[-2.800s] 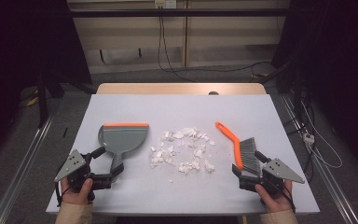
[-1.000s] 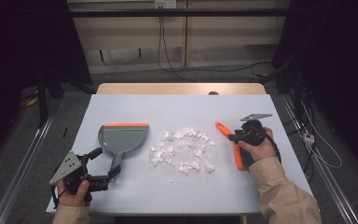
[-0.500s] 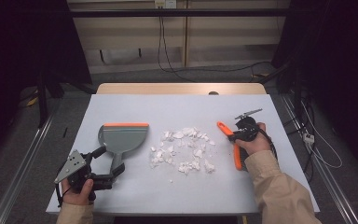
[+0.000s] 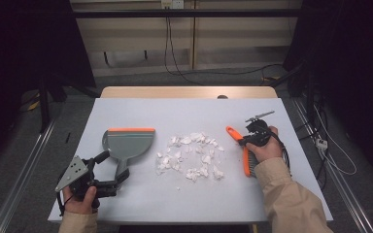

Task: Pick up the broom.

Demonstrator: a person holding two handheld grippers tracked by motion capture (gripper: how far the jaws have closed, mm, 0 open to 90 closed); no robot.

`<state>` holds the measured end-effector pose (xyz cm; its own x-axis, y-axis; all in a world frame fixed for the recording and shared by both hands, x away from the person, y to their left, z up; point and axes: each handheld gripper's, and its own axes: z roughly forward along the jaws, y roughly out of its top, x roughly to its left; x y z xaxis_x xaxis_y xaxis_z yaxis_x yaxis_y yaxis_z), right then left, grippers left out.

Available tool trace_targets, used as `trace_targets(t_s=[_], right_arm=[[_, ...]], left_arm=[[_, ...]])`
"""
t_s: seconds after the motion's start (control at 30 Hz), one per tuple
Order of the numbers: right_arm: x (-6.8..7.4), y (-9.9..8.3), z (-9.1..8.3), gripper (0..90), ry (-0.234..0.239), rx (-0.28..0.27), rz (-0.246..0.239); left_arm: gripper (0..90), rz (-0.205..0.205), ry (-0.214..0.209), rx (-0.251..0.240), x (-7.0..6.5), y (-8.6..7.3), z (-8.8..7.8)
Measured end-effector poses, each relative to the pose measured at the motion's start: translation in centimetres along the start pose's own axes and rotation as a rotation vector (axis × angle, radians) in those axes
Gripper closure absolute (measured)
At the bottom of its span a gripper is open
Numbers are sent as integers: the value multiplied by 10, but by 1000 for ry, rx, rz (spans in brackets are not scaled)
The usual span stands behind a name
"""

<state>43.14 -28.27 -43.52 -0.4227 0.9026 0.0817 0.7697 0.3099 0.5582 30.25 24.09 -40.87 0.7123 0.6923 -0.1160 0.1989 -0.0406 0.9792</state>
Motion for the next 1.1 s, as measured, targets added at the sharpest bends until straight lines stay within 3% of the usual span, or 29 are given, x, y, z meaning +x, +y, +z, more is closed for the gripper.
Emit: trace_targets(t_s=[0.3, 0.5, 0.57, 0.6, 0.73, 0.77, 0.87, 1.0, 1.1], right_arm=[[-6, -3, 1, 703, -6, 24, -11], [-4, -1, 2, 682, -32, 45, -64], [-2, 4, 4, 584, -60, 89, -90], [-2, 5, 4, 591, -75, 104, -85], [-4, 10, 7, 601, -56, 142, -88], [-3, 14, 9, 607, -67, 171, -47], [-4, 20, 11, 628, -66, 211, -45], [-4, 19, 11, 658, -68, 210, -19], [-2, 17, 11, 700, -74, 188, -26]], left_arm=[[33, 12, -14, 10, -2, 0, 6], [33, 12, -12, 11, -1, 0, 7], [33, 13, -13, 8, -1, 0, 6], [33, 9, -11, 9, -1, 0, 6], [33, 14, -8, 16, 1, -1, 6], [33, 14, -8, 14, 1, -1, 6], [33, 10, -12, 13, 0, -2, 6], [34, 20, -5, 8, 0, 1, 2], [34, 26, 2, 8, -1, 1, 0]])
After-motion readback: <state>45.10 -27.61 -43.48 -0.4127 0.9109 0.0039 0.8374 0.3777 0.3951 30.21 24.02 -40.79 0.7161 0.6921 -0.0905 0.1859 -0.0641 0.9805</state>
